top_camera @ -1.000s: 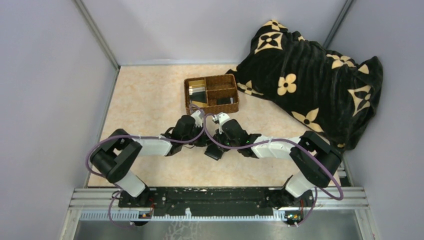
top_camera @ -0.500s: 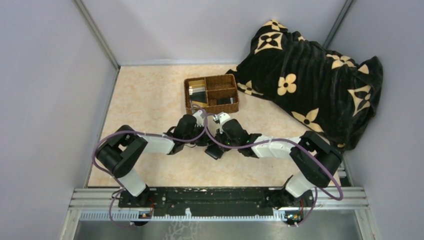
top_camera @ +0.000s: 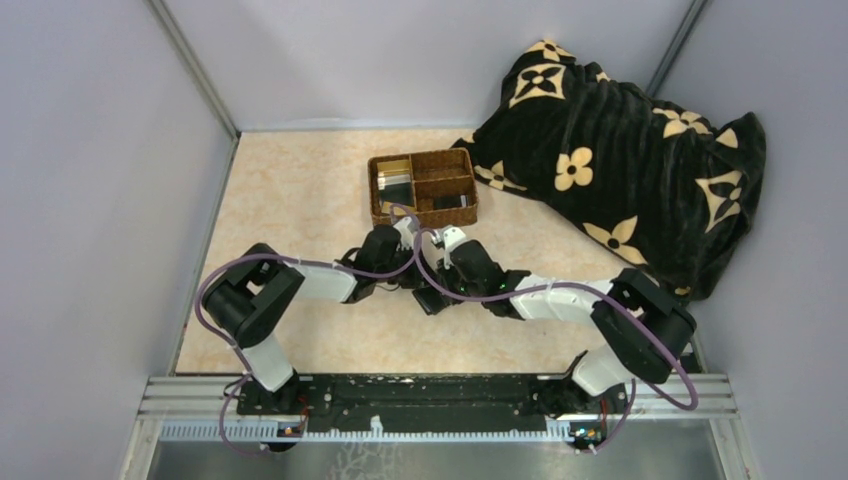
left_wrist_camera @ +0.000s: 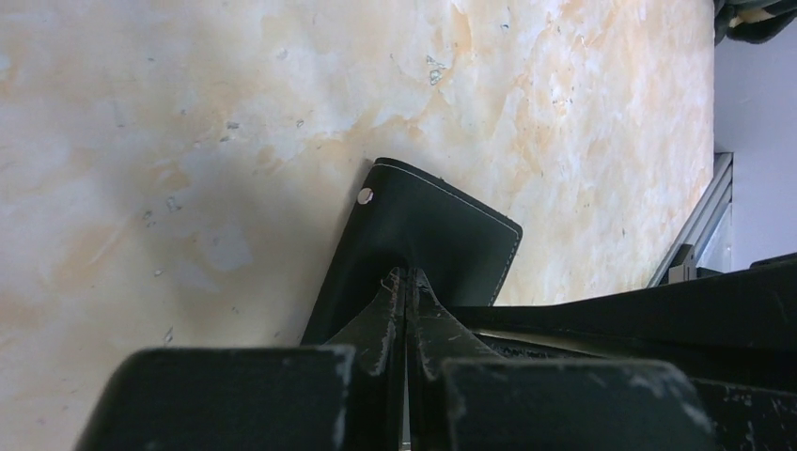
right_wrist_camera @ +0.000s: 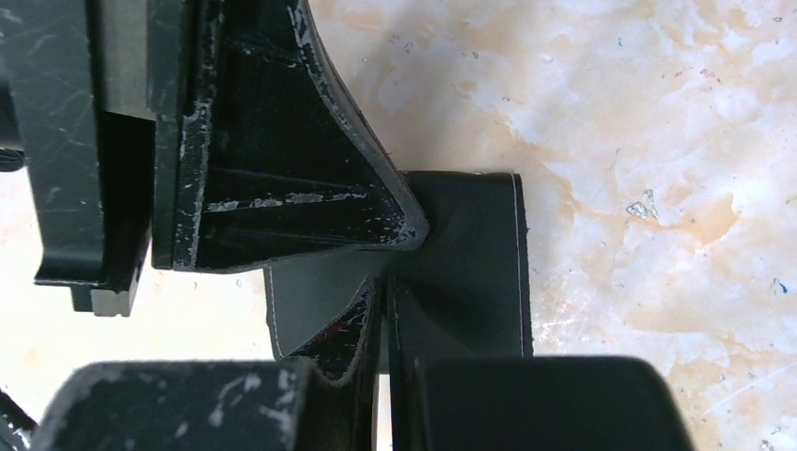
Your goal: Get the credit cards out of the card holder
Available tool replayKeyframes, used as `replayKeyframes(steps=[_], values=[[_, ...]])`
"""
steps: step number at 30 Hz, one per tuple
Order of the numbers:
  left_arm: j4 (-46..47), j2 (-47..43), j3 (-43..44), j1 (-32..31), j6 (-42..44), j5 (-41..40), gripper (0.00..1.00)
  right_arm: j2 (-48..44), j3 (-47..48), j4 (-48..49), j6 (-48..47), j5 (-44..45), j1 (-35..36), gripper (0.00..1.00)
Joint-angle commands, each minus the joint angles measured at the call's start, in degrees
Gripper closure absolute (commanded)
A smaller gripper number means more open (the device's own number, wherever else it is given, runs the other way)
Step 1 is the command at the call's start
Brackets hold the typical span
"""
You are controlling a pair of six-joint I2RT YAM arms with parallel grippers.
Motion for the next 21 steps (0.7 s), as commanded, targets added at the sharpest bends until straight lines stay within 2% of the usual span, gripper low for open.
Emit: replayKeyframes(steps=[1,12,21], values=[[-11.23,5.39,-0.51,-0.34,2.03,-5.79,1.00,-3.64,-0.81,-1.19,-0.24,-3.39,0.91,1.00],[-12.44,6.70,0.43,-0.34,1.06,-6.47,1.00,-8.52,-3.94,-1.37,0.11,-5.41,1.00,1.00],[-11.14,3.40,-0.23,-0.34,0.84,-6.47,1.00,-18.73,-8.37,-8.65,4.60,-2.43,1.00,1.00]])
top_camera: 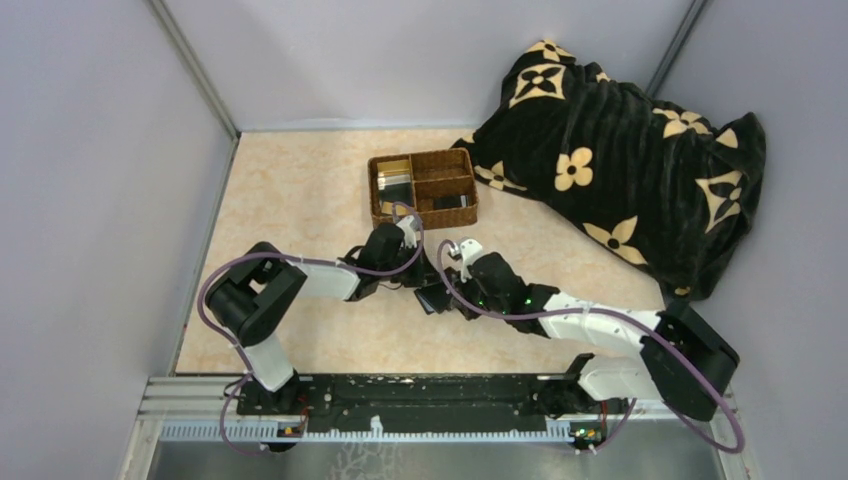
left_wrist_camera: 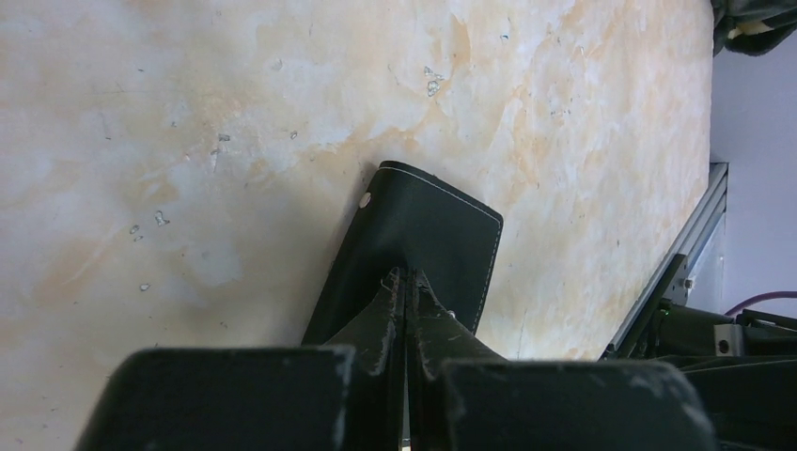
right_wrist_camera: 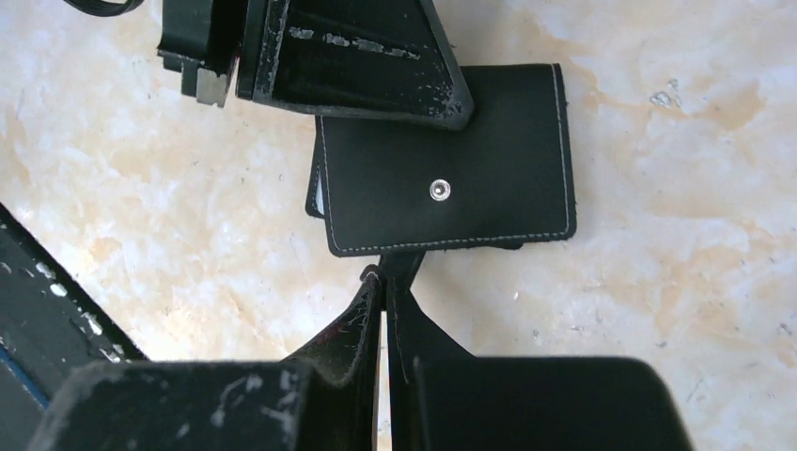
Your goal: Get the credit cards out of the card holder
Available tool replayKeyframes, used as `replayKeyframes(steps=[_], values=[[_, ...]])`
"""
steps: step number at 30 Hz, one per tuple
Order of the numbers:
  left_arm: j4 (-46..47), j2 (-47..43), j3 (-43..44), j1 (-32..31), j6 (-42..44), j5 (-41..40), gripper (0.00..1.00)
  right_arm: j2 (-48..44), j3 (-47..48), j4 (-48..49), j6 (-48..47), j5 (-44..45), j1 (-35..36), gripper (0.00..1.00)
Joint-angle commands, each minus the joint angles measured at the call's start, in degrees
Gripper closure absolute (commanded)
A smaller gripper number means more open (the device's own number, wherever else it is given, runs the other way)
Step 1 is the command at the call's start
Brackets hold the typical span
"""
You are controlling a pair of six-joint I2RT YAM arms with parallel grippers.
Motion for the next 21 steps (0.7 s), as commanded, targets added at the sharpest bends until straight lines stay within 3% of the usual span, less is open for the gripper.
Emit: replayKeyframes(steps=[1,3,6,9,12,18,21], values=[[-9.45,1.67,-2.46,-0.12,2.47,-6.17,1.00,-6.46,-2.35,-3.24,3.77,2.06,0.45,1.00],[-9.03,0.97,-2.45,-0.12,2.67,-6.38,1.00,-7.69,-3.83,-3.77,4.89,3.86,0.39,1.00],[-8.44,-0.08,-2.64,-0.16,2.88,-6.88,0.98,-8.69,-3.75,-4.60,5.17,5.41,0.39,0.83],[-8.51,-1.17,-2.75,-0.12,3.12,-6.89,0.97,-8.65,-2.52,-4.15,4.80,5.78,0.39,0.73],[-9.00,-2.71,-3.01,-0.12,3.47,-6.62,0.95,-6.49,-0.66,-2.84,3.66,6.59,0.44,0.71],[-10.87,-7.58,-4.17,-0.12,4.56,-8.61,0.93,-1.89,3.55,0.48,2.79,9.03,0.41,0.79],[-11.23,-8.70,-4.79,-0.12,4.93,-9.03,0.93,2.40,6.67,1.23,1.51,8.77,0.39,1.00]])
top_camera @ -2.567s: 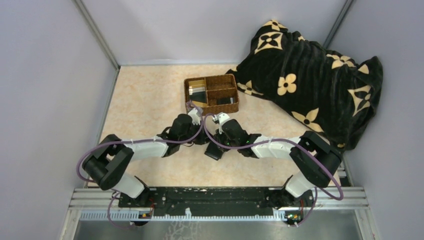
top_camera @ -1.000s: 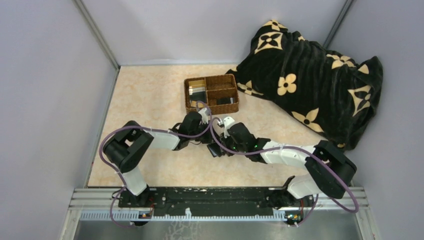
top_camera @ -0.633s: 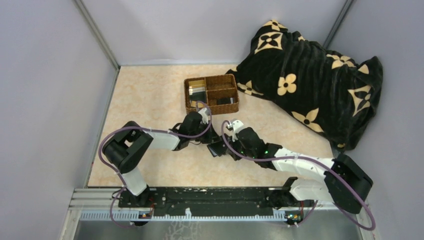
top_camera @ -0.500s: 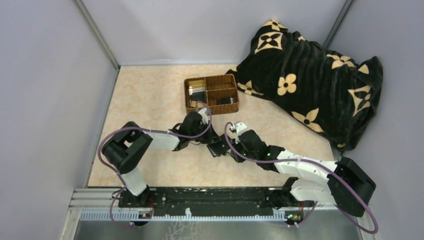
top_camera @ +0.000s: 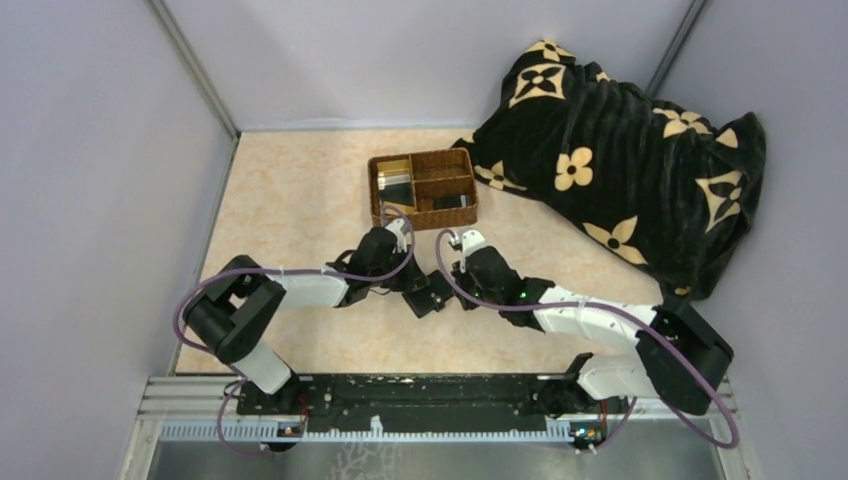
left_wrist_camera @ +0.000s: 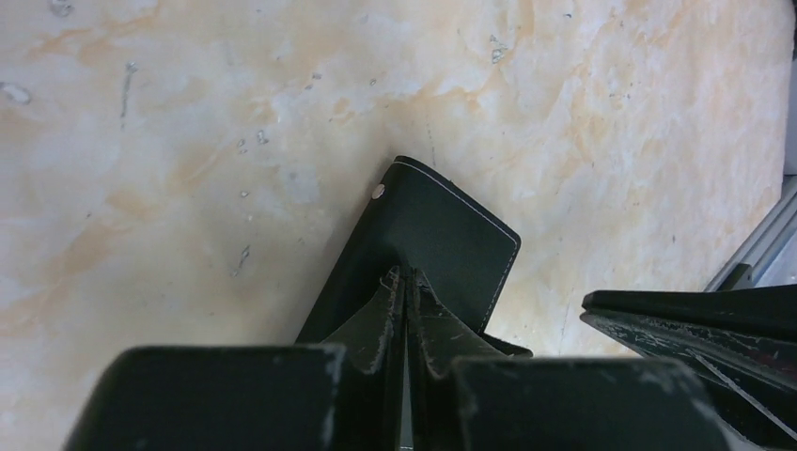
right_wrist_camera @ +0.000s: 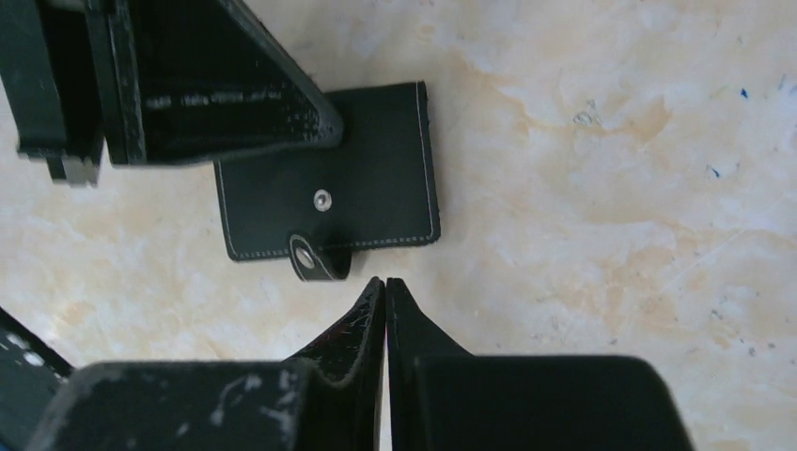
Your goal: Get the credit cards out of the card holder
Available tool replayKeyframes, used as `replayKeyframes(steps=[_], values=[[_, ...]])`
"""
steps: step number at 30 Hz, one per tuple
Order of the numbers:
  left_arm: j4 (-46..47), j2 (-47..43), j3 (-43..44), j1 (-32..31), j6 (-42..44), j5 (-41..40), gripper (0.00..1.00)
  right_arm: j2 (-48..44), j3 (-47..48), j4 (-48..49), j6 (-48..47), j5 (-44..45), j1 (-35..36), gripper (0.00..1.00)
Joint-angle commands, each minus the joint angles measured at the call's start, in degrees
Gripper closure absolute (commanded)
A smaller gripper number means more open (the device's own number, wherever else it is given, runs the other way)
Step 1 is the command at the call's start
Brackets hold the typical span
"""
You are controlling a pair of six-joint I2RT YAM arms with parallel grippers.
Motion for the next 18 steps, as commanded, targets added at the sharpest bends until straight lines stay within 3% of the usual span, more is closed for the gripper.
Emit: replayKeyframes(steps=[1,6,18], values=[[-5.03,-1.92,-1.67,0.05,2.32,-2.77,0.93,5.37,6.26,4.71,-1.66,1.19,0.43,1.00],[-5.89,-3.80,-2.32,0.10,1.38,-3.58,0.92,11.33,9.12,6.09,-1.57,-1.71,0.42,1.00],[-5.06,-5.00,-2.67,0.10,0.56,-3.70,0.92,8.86,3.38,6.75,-0.50,-5.81,0.61,1.00]])
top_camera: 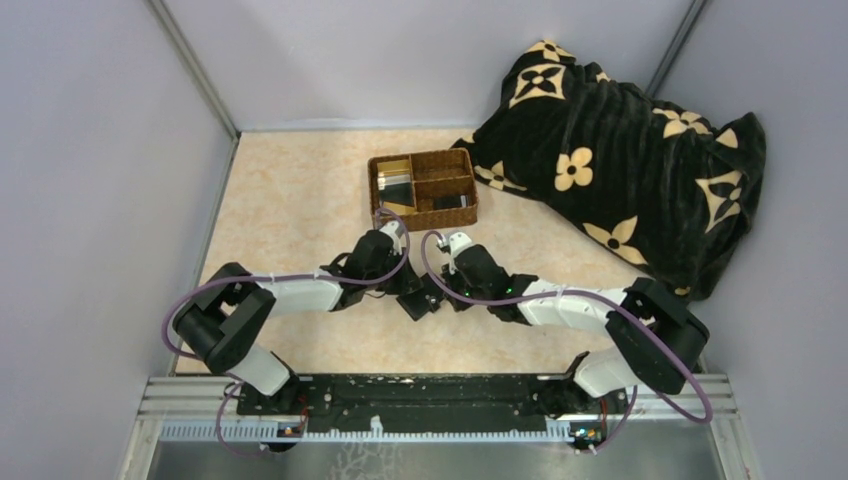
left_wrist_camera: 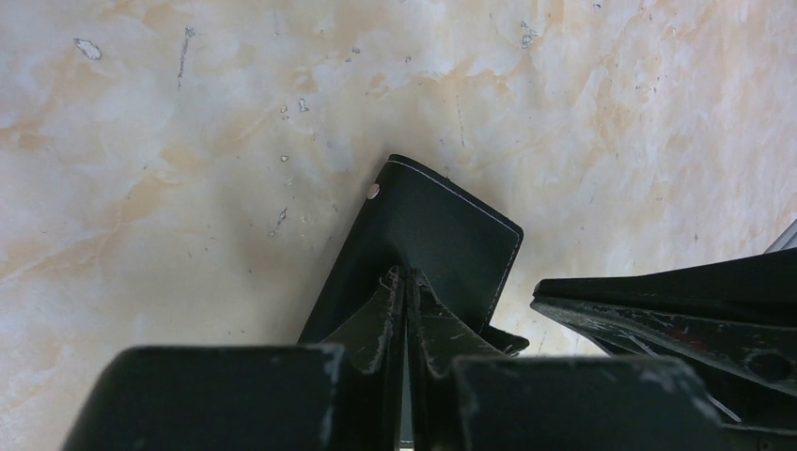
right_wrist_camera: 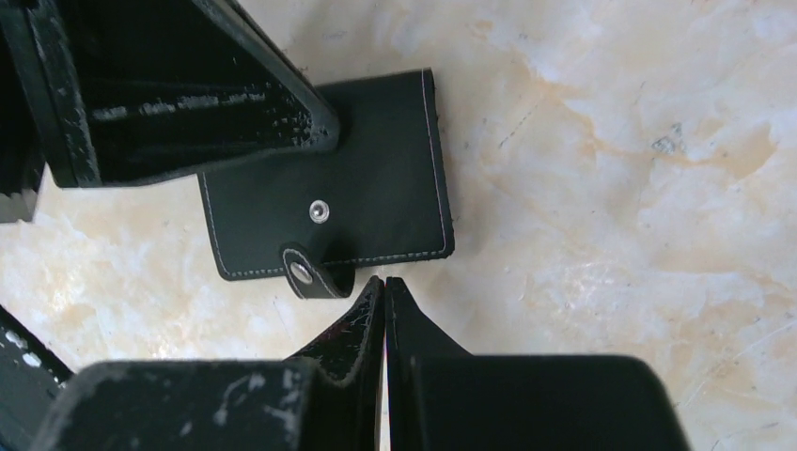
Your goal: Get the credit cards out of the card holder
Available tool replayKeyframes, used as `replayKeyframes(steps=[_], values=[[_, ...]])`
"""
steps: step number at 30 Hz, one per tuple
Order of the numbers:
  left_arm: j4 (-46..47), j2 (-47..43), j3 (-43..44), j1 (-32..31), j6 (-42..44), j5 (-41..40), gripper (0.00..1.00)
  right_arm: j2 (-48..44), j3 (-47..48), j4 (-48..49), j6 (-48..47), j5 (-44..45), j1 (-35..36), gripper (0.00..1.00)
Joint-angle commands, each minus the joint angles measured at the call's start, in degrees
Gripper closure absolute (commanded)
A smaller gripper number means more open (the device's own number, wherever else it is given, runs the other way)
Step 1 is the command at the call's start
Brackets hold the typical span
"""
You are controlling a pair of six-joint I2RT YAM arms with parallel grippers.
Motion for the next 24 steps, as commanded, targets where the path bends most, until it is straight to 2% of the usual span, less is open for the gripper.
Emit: replayKeyframes(steps=[1,6,12,20,24], values=[[-1.32,-0.93,-0.36,0.10,-0.17,-0.67,0.92,-1.21,-0.76,1.66,0.57,-2.17,0.61,1.00],[-2.74,-3.04,-0.02,0.10,0.19,-1.68,0.92,-1.51,-1.65,3.91,1.27,-2.11,0.84,1.00],[-3.31,-3.95,-0.26,0.10,0.35,-1.95,0.91,2.28,3.05,3.29,-0.05,1.99,0.82,1.00],[-3.18,-4.59,-1.17,0.10,-0.08,-2.29,0.91,7.43,11.07,5.11,-0.70,-2.95,1.25,1.00],[-5.52,-7.13,-1.40,0.10,0.69,-4.83,0.91,9.19,11.98,5.20,-0.19,-3.99,1.53,1.00]])
